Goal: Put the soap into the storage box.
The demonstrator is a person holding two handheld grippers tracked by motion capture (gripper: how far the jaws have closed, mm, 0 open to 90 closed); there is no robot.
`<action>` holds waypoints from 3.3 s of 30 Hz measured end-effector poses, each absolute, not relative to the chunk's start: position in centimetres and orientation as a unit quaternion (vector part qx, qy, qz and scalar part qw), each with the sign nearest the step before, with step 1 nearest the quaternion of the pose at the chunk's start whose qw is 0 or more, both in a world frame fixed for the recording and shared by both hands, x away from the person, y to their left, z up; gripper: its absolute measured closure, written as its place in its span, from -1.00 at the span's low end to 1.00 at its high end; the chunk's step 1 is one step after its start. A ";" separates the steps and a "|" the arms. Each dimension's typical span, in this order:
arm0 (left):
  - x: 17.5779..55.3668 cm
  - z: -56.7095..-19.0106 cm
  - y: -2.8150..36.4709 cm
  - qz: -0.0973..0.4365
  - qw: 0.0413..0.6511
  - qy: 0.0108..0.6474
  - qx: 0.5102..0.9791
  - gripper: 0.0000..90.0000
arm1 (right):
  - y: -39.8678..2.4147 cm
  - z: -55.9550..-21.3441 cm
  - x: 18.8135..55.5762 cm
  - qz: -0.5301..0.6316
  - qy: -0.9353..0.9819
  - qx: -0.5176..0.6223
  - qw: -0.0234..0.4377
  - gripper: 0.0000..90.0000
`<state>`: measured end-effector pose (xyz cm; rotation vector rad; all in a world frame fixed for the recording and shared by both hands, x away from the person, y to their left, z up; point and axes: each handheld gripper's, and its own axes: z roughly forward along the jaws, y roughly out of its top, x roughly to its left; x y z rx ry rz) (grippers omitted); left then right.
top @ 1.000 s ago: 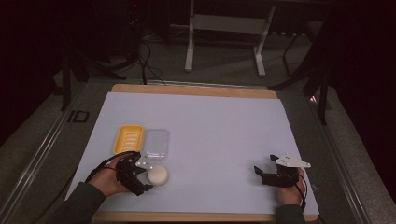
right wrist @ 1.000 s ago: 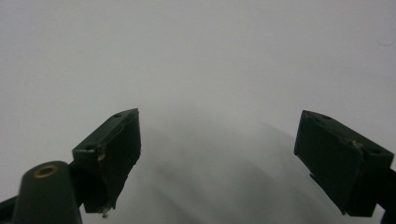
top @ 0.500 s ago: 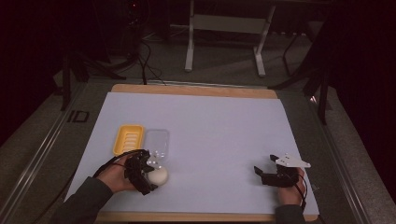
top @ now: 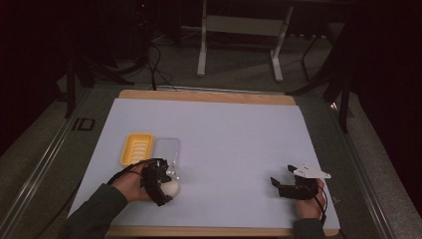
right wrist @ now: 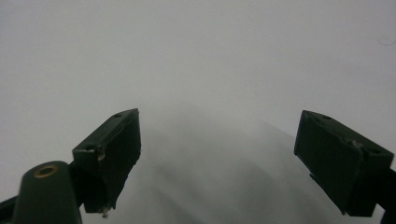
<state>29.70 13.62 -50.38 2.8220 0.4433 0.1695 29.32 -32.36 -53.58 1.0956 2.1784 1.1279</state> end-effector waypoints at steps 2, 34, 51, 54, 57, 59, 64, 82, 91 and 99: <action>29.8 -50.5 13.4 0.056 0.136 0.151 0.977 -0.66 | -32.4 -53.6 29.3 0.409 0.790 0.397 0.226 -0.68; 30.6 -50.7 12.2 0.021 0.110 0.132 0.985 -0.54 | -32.4 -53.6 29.3 0.409 0.790 0.397 0.226 -0.68; 31.1 -50.5 11.4 0.011 0.074 0.123 0.990 -0.47 | -32.4 -53.6 29.3 0.409 0.790 0.396 0.227 -0.68; 31.2 -50.5 11.3 0.011 0.071 0.121 0.990 -0.47 | -32.3 -53.6 29.3 0.408 0.791 0.395 0.227 -0.68; 31.2 -50.5 11.3 0.010 0.069 0.120 0.990 -0.46 | -32.3 -53.6 29.3 0.408 0.791 0.396 0.227 -0.68; 31.2 -50.5 11.2 0.010 0.066 0.118 0.991 -0.46 | -32.3 -53.6 29.3 0.408 0.791 0.396 0.227 -0.68; 31.3 -50.4 11.1 0.007 0.059 0.109 0.992 -0.46 | -32.3 -53.6 29.3 0.408 0.791 0.395 0.227 -0.68; 31.3 -49.6 11.6 0.019 0.059 0.109 0.992 -0.46 | -32.1 -53.6 29.3 0.402 0.795 0.392 0.231 -0.68; 31.8 -48.3 12.3 0.027 0.063 0.121 0.990 -0.46 | -32.3 -53.6 29.3 0.405 0.793 0.392 0.231 -0.68; 32.4 -47.4 12.9 0.031 0.059 0.132 0.989 -0.46 | -32.3 -53.6 29.3 0.406 0.793 0.393 0.230 -0.68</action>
